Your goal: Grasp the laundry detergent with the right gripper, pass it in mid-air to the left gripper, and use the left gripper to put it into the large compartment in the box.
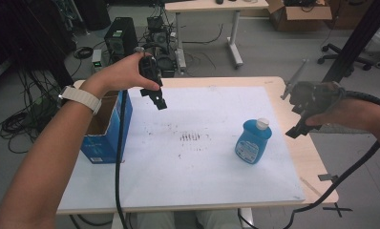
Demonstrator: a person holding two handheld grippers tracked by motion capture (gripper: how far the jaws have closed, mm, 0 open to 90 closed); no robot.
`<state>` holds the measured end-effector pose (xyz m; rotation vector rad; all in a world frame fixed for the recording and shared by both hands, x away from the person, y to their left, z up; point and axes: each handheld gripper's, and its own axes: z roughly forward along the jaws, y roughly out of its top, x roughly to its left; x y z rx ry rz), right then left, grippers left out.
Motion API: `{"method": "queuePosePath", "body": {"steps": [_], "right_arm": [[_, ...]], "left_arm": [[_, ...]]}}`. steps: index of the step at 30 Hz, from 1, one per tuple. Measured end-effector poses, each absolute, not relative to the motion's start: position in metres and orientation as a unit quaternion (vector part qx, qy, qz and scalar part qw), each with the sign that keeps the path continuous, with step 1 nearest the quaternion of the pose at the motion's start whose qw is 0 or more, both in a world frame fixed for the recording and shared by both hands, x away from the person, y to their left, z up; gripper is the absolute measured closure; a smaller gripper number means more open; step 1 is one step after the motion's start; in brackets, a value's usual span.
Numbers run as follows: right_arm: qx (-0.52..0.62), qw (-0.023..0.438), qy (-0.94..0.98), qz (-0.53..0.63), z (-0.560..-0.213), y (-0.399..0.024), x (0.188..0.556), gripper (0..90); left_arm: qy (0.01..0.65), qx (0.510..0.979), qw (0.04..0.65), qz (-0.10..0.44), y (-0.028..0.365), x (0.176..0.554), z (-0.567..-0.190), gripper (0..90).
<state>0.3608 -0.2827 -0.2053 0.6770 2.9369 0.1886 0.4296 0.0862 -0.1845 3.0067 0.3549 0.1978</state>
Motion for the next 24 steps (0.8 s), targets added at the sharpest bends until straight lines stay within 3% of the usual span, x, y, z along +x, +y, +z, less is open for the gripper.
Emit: {"method": "queuePosePath", "body": {"steps": [24], "right_arm": [[0.237,0.074,0.965,0.08,-0.2,-0.288,0.348,13.6]], "left_arm": [[0.114,0.989,0.062,0.073,0.086,0.417,-0.179,17.2]]}}
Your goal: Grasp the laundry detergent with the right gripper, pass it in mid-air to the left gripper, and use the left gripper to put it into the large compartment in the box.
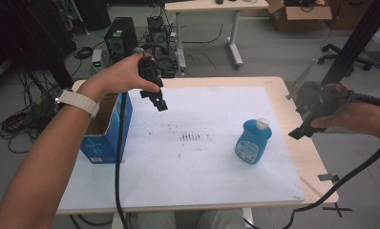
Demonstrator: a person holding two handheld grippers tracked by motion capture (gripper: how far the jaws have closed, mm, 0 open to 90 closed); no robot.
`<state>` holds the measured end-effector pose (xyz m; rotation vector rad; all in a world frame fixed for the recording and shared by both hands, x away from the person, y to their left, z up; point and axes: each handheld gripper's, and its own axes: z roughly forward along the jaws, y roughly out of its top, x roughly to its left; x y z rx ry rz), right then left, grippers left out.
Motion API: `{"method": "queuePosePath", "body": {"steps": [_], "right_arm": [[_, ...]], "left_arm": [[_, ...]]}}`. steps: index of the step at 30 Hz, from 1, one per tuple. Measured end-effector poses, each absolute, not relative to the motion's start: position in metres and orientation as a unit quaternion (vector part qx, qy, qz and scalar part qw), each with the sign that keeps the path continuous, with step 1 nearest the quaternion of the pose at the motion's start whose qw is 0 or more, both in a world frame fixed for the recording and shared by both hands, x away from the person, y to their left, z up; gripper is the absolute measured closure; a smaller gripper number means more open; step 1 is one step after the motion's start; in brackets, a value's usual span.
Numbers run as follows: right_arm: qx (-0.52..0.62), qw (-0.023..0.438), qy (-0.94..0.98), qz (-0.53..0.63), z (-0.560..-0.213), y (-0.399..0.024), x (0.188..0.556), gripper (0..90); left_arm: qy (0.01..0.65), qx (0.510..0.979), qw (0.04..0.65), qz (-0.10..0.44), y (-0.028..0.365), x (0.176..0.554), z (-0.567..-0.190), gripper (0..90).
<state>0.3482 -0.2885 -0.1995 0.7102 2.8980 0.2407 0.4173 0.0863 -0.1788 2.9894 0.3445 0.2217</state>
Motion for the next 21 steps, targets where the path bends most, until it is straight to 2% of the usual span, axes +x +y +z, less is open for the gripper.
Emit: {"method": "queuePosePath", "body": {"steps": [21], "right_arm": [[0.266,0.079,0.955,0.103,-0.209,-0.291,0.335,13.1]], "left_arm": [[0.109,0.989,0.068,0.072,0.09,0.414,-0.186,17.2]]}}
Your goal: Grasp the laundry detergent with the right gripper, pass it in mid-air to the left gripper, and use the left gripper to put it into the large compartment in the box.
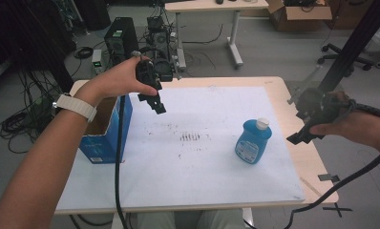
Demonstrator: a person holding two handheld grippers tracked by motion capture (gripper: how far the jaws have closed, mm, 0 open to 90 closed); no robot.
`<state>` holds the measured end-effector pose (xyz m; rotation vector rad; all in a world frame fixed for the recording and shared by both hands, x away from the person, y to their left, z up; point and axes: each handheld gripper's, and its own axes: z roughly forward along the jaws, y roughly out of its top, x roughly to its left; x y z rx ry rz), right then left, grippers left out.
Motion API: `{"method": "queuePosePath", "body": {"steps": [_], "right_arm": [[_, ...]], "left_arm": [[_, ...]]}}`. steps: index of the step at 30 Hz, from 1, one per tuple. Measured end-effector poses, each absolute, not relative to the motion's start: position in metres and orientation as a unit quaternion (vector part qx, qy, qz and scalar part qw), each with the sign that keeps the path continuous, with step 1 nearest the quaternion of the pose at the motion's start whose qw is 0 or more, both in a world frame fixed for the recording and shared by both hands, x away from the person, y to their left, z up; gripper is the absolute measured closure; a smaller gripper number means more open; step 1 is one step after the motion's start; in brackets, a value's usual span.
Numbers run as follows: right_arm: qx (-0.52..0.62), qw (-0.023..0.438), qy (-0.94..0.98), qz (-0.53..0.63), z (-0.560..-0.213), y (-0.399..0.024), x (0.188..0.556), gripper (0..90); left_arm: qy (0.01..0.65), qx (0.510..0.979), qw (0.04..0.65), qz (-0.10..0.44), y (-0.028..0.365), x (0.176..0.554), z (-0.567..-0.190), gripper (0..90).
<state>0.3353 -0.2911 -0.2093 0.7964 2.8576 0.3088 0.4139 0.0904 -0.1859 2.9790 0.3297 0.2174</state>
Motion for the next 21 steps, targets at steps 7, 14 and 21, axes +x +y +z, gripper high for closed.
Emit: {"method": "queuePosePath", "body": {"steps": [7,14,21], "right_arm": [[0.274,0.074,0.952,0.112,-0.217,-0.291,0.33,12.7],[0.287,0.073,0.948,0.12,-0.226,-0.294,0.329,12.5],[0.307,0.079,0.94,0.129,-0.234,-0.297,0.326,12.1]], "left_arm": [[0.109,0.989,0.068,0.071,0.091,0.413,-0.187,17.3],[0.109,0.989,0.069,0.071,0.092,0.413,-0.188,17.3],[0.107,0.989,0.073,0.071,0.091,0.413,-0.188,17.4]]}}
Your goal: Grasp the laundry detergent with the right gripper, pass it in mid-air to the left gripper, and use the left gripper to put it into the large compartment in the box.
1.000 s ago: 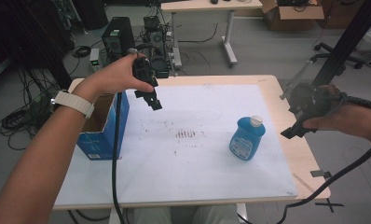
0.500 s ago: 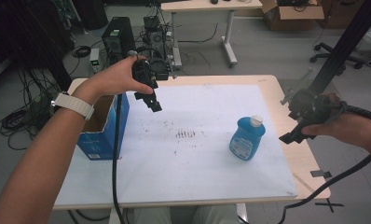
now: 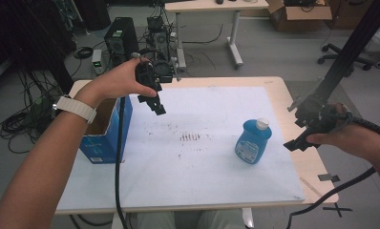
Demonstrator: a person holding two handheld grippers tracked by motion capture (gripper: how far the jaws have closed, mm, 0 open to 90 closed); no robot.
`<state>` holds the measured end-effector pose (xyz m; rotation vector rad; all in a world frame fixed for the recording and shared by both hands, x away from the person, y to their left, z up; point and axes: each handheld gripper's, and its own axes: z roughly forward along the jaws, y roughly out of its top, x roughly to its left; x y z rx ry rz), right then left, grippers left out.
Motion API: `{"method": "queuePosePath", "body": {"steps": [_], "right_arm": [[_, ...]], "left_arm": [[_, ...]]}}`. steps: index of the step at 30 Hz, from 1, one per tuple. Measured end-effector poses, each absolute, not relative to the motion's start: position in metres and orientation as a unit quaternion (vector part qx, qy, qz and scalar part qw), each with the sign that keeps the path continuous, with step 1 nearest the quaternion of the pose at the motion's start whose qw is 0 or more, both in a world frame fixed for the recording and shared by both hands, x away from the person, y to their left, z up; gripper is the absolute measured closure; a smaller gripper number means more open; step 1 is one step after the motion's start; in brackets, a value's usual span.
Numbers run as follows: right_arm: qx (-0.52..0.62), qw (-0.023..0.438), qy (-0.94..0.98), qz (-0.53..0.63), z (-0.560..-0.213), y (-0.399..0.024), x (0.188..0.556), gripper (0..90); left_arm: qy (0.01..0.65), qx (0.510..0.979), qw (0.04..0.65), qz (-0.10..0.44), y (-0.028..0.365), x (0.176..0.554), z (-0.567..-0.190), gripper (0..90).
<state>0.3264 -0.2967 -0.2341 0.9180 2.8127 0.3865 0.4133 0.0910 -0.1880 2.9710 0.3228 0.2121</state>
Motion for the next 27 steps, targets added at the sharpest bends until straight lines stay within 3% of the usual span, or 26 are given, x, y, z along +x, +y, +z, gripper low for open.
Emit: {"method": "queuePosePath", "body": {"steps": [27], "right_arm": [[0.359,0.072,0.914,0.172,-0.274,-0.293,0.315,11.6]], "left_arm": [[0.106,0.989,0.067,0.073,0.089,0.414,-0.191,17.6]]}}
